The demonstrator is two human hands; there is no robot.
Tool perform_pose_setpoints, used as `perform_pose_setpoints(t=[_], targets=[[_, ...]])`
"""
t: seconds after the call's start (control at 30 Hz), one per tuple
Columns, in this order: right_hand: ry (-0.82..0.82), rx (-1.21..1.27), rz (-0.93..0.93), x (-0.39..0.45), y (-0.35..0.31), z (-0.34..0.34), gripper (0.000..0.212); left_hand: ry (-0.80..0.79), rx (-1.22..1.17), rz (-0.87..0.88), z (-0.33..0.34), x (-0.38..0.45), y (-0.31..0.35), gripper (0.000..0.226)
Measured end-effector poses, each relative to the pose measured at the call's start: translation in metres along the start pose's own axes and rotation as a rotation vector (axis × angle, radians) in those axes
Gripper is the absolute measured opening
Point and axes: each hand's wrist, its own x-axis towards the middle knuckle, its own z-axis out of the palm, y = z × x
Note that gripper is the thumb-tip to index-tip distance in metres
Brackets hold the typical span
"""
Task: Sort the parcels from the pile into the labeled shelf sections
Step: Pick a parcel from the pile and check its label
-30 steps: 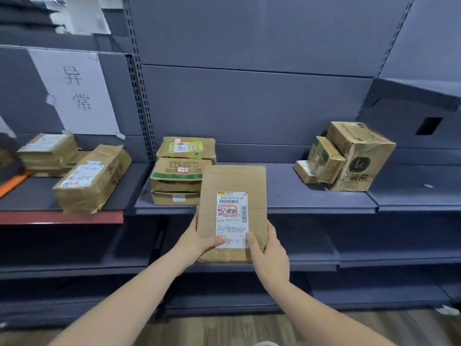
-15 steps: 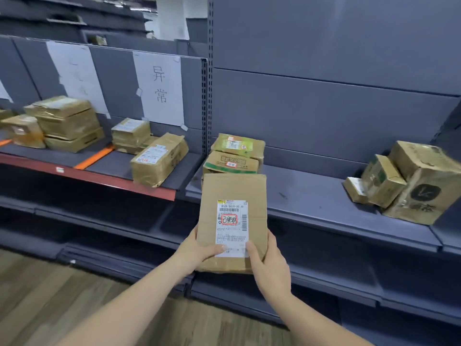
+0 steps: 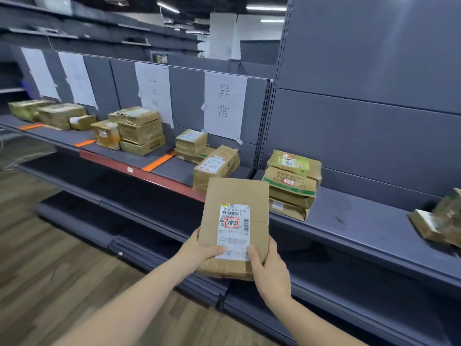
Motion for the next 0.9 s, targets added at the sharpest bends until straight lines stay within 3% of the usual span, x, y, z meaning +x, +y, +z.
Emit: perform_pose_setpoints(t=[0.13, 0.33, 0.43, 0.6, 0.9], targets=[[-0.017, 0.019, -0.011, 0.001, -0.042, 0.046, 0.061, 0.024, 0.011, -0.004, -0.065, 0.004, -0.009, 0.072], [-0.004, 0.06, -0.003, 0.0, -0.107, 0.122, 0.06, 0.003, 0.025, -0.003, -0.162, 0.013, -0.017, 0.052], [-0.002, 0.062, -0.001, 0.0, -0.133, 0.152, 0.058, 0.012, 0.032, -0.019, -0.201, 0.021, -0.024, 0.055], [-0.01, 0.045, -0.004, 0.009, -0.168, 0.192, 0.059, 0.089, 0.0, -0.034, -0.252, 0.035, -0.037, 0.07], [-0.048, 0.021, -0.022, 0.05, -0.21, 0.255, 0.06, 0.135, -0.011, -0.068, -0.318, 0.08, -0.047, 0.071]])
